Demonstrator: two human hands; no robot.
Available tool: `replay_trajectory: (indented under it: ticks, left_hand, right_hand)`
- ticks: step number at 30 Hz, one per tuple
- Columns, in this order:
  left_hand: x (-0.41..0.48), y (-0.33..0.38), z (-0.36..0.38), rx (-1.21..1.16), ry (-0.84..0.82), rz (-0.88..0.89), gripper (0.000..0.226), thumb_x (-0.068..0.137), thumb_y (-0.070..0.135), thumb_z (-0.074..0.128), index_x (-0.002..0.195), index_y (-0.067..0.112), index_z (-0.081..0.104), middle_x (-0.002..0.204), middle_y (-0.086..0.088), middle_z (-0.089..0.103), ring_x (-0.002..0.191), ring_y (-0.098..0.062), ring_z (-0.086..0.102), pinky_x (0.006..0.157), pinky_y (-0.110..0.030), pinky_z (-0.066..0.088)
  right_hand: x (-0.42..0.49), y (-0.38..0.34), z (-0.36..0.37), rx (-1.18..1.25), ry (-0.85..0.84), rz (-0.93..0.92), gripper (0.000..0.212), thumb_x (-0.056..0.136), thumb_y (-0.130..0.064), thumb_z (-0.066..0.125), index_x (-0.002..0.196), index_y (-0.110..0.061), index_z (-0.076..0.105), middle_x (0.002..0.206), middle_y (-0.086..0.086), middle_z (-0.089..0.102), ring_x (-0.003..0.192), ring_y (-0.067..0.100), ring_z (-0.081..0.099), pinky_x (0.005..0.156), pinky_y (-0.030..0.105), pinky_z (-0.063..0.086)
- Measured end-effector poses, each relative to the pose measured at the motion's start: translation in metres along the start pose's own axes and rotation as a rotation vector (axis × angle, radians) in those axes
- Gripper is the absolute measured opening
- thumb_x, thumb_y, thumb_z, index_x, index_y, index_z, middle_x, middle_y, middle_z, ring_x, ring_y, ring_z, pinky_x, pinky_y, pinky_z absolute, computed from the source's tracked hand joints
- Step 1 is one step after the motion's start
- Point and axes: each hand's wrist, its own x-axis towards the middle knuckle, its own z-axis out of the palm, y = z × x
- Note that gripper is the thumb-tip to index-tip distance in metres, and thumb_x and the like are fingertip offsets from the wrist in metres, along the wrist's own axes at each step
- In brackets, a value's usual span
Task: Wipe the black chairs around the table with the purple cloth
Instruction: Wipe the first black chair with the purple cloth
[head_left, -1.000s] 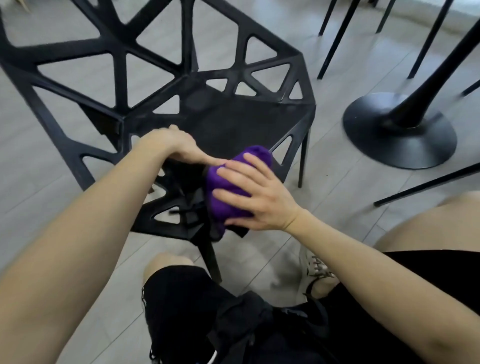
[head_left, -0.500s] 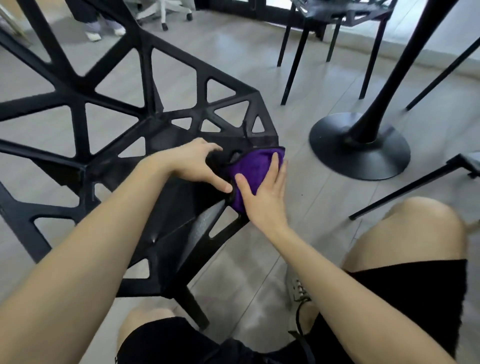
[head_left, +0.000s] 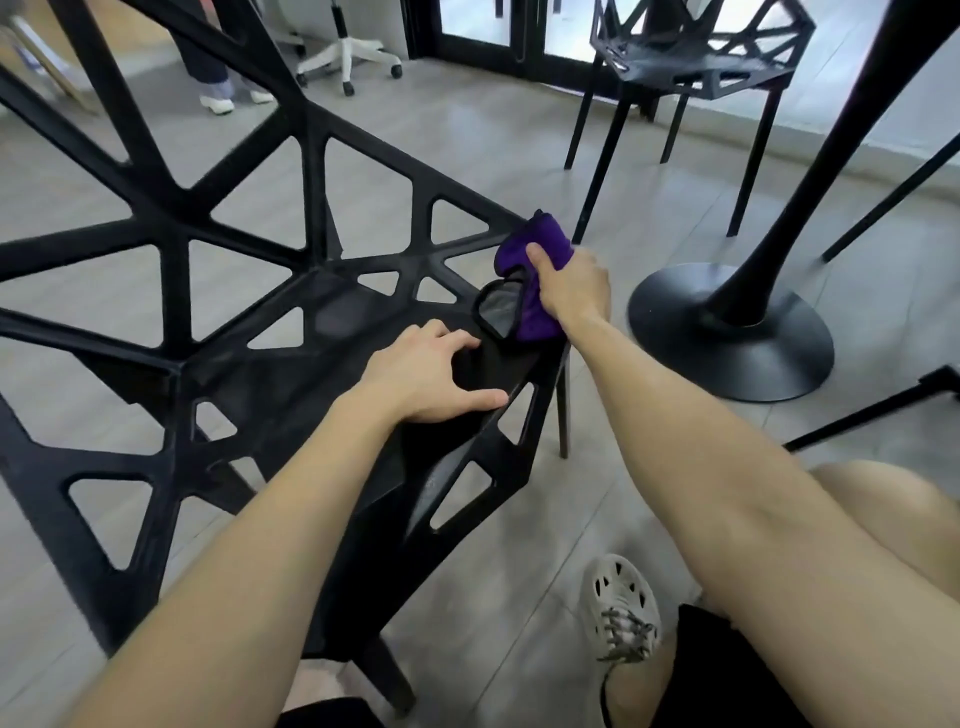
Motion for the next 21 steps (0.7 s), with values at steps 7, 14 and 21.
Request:
replay_trajectory:
  ticks: [7, 14, 21]
  left_hand:
    - [-0.001, -0.006, -0.005, -0.093, -0.049, -0.002, 0.1, 0.063, 0.093, 0.073, 0.149, 0.048, 0.047, 0.141, 0.013, 0.042, 0.138, -0.014, 0.038, 0.104, -0.045, 0.048]
    - [-0.014, -0.013, 0.002, -0.096, -0.04, 0.045, 0.097, 0.072, 0.086, 0.073, 0.154, 0.045, 0.042, 0.142, 0.012, 0.041, 0.134, -0.016, 0.038, 0.112, -0.04, 0.042]
    - [-0.013, -0.016, -0.001, -0.171, -0.069, 0.004, 0.095, 0.062, 0.088, 0.078, 0.145, 0.051, 0.048, 0.135, 0.02, 0.042, 0.128, -0.008, 0.04, 0.11, -0.038, 0.043]
  right_hand:
    - [-0.031, 0.001, -0.008, -0.005, 0.032, -0.045, 0.075, 0.083, -0.088, 0.059, 0.117, -0.022, 0.061, 0.107, 0.001, 0.072, 0.098, 0.028, 0.071, 0.085, 0.044, 0.06]
    - [-0.018, -0.032, -0.009, -0.341, -0.016, -0.372, 0.106, 0.071, -0.094, 0.067, 0.137, -0.013, 0.048, 0.129, 0.011, 0.065, 0.114, 0.035, 0.066, 0.091, 0.049, 0.058]
    - [0.058, -0.097, 0.012, -0.495, -0.168, -0.654, 0.078, 0.083, -0.094, 0.049, 0.105, -0.021, 0.067, 0.096, 0.005, 0.073, 0.091, 0.034, 0.069, 0.075, 0.043, 0.056]
